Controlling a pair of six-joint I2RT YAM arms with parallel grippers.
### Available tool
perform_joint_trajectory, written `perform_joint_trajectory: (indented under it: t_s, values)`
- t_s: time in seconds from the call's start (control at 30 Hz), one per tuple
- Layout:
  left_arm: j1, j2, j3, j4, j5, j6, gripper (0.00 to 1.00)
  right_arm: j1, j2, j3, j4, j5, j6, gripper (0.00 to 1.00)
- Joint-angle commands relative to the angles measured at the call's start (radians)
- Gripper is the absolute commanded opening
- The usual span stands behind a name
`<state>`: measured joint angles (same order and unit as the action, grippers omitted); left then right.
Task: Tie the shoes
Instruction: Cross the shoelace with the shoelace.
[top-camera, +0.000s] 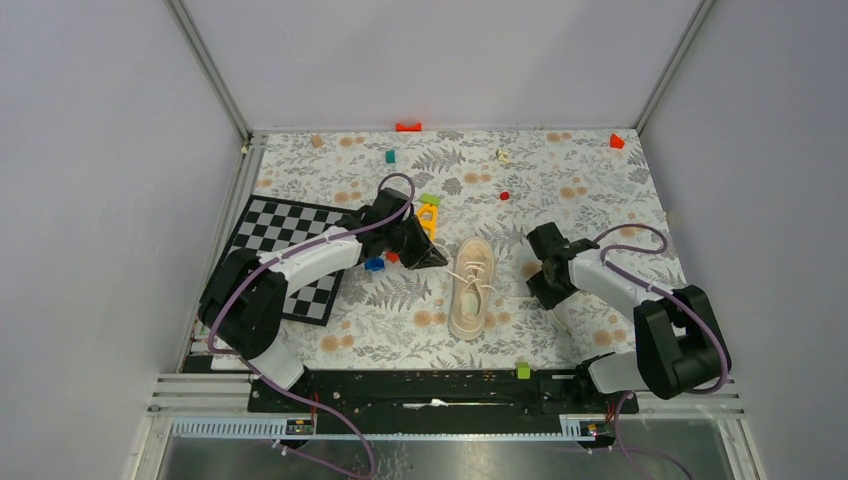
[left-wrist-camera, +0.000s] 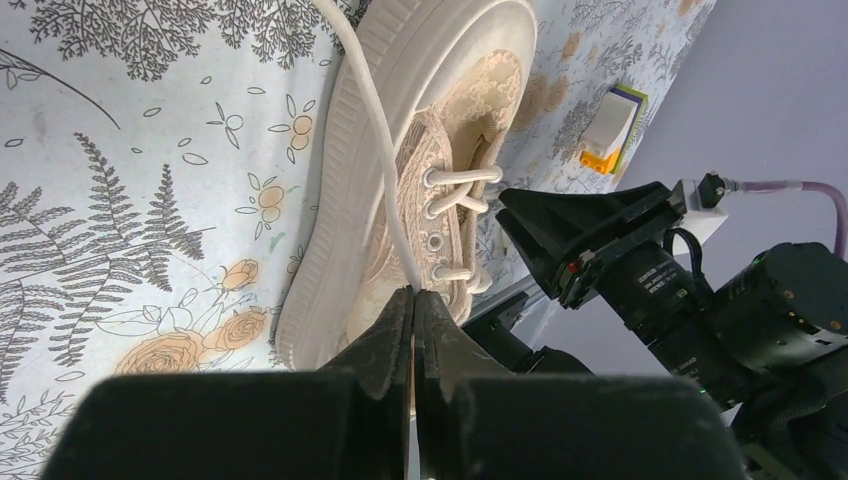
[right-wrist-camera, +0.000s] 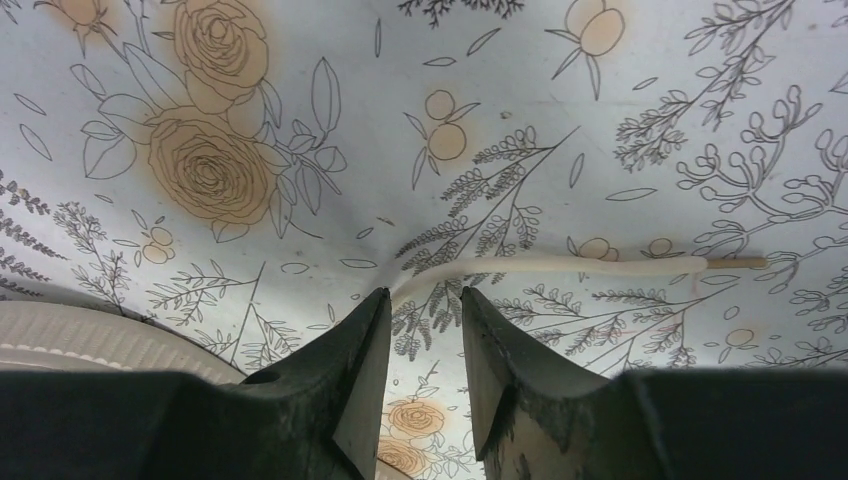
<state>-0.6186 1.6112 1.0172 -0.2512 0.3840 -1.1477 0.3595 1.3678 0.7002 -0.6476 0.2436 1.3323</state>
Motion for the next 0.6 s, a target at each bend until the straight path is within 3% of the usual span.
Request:
perform_joint_trajectory:
  t_s: [0.0, 0.47, 0.57]
  values:
    - [0.001, -0.035, 0.041, -0.016, -0.021, 0.049, 0.00, -0.006, 0.031, 0.051, -0.027, 0.009, 0.008, 0.39]
    - [0.001, -0.014, 0.038, -0.006, 0.006, 0.053, 0.00, -0.007, 0.088, 0.026, 0.033, -0.027, 0.040, 0.45]
    - [0.002, -0.018, 0.037, -0.007, 0.005, 0.054, 0.00, -0.007, 0.139, 0.031, 0.043, -0.039, 0.039, 0.38]
